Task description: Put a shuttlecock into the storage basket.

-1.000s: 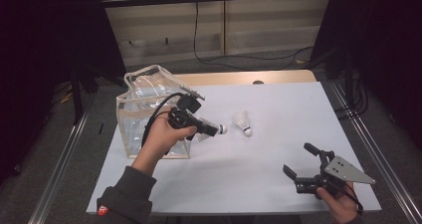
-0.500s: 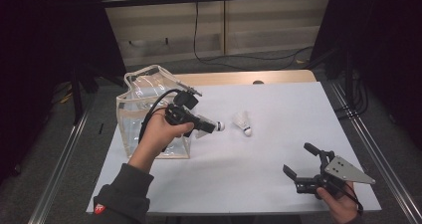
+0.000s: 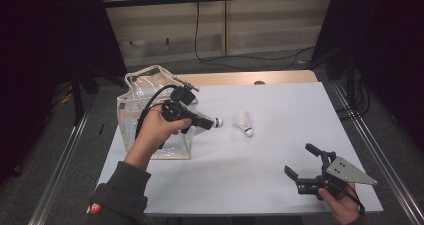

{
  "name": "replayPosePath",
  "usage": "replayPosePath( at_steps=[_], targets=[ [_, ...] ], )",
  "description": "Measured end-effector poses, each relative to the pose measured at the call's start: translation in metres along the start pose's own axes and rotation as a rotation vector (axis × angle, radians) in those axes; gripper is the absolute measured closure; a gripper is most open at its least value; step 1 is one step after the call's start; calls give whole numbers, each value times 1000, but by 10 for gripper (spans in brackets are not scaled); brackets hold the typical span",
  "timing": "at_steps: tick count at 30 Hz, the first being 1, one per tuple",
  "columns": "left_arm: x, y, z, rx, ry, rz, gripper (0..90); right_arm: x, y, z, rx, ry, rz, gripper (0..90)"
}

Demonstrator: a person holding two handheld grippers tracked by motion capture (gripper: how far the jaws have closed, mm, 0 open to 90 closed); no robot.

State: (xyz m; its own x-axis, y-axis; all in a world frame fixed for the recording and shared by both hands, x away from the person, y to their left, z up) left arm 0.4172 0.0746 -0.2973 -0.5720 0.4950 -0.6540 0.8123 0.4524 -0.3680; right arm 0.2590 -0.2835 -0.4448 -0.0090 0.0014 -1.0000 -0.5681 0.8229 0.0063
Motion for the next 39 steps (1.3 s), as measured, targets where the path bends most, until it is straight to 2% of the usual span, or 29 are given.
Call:
replayPosePath(
  at_steps=[1, 2, 9, 11, 12, 13, 17, 24, 32, 39],
  targets=[
    [0, 0, 0, 1, -6, -11, 878, 0, 0, 0, 2, -2, -1, 11],
    [-1, 0, -2, -2, 2, -1, 878, 0, 0, 0, 1, 0, -2, 11],
    [-4, 2, -7, -9, 3, -9, 877, 0, 0, 0, 1, -2, 2, 11],
    [-5, 2, -9, 2, 2, -7, 877, 0, 0, 0, 1, -2, 1, 11],
    [-6, 2, -9, -7, -9, -17, 877, 0, 0, 0, 3, 0, 1, 11],
    [-6, 2, -10, 0, -1, -6, 877, 0, 0, 0, 3, 1, 2, 11],
    [-7, 4, -13, -14, 2, -9, 877, 0, 0, 0, 1, -2, -1, 11],
    [-10, 6, -16, -16, -11, -32, 877, 0, 0, 0, 2, 0, 1, 11],
    [-15, 9, -21, -18, -3, -26, 876, 0, 0, 0, 3, 0, 1, 11],
    [-18, 13, -25, -30, -13, -46, 877, 0, 0, 0, 2, 1, 1, 11]
  ],
)
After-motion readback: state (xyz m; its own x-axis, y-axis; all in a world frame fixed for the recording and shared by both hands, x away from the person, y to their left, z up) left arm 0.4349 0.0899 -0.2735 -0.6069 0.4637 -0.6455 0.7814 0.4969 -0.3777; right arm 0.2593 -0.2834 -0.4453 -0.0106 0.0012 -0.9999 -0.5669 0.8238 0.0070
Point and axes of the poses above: each handheld gripper's, and its own axes: z roughly forward along the jaws, x roughly out of its underside, y roughly to its left, the point moved 2 cm from there along z, roughly forward along the jaws, and after that the axes turned 6 degrees about -y, right-handed, at the moved point
